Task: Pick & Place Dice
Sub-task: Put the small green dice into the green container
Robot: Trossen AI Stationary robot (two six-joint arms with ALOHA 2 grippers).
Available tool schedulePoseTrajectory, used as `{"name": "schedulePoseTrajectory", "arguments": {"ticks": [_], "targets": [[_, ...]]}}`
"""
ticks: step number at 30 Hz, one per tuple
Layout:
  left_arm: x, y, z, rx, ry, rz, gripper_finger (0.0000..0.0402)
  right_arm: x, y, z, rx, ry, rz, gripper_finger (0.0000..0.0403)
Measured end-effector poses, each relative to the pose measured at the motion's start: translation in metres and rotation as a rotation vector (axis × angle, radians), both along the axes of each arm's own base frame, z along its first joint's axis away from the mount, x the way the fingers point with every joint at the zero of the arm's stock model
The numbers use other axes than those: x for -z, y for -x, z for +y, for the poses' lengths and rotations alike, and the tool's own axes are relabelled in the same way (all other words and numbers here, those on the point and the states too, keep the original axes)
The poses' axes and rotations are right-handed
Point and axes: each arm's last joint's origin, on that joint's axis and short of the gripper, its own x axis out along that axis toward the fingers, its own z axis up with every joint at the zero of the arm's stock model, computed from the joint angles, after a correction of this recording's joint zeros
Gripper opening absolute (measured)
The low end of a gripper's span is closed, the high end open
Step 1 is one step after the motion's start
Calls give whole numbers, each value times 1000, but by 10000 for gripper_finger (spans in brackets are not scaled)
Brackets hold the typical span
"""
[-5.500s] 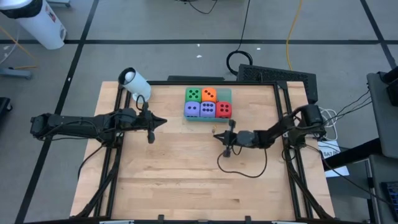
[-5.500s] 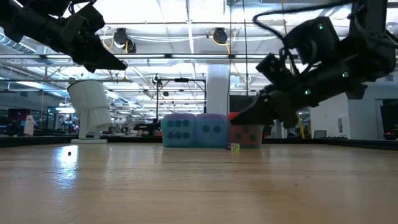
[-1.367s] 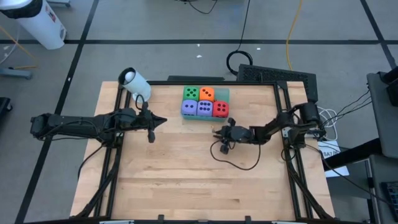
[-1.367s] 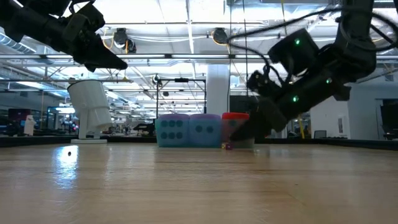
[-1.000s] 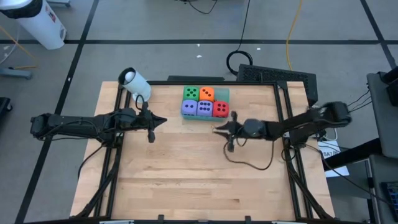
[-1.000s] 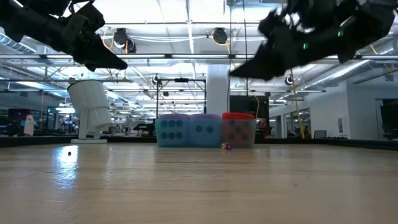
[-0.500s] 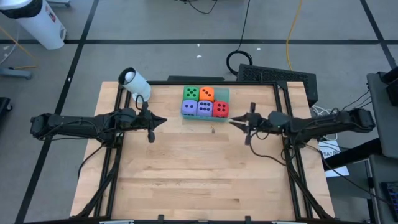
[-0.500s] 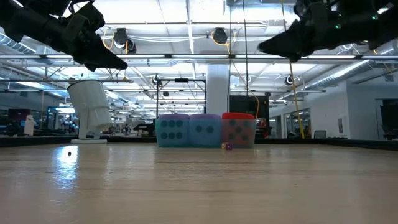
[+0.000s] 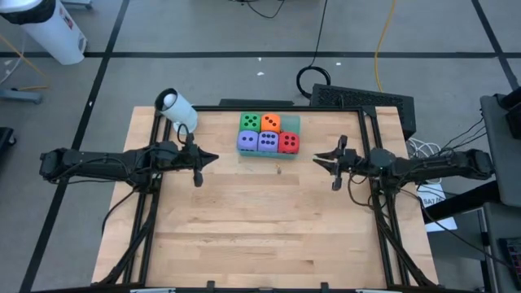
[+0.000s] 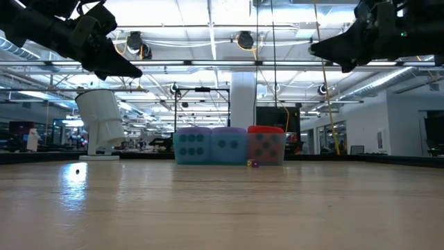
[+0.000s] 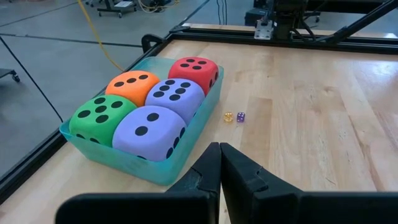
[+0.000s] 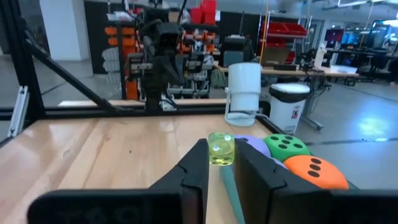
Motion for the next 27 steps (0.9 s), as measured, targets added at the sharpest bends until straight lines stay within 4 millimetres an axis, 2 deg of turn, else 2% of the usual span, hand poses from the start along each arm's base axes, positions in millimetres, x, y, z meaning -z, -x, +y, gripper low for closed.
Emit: {"name": "schedulePoseTrajectory", "arguments": {"ticks": [12,20,27], "targets": [[0,0,0,0,1,-1,15,6,12,0,4,5,-36,51],[0,0,0,-3,9,-4,15,8,11,0,5,-3,-19,51],[-3,-1,0,2,-12,-32,15,8,0,0,12,20,-45,51]]}}
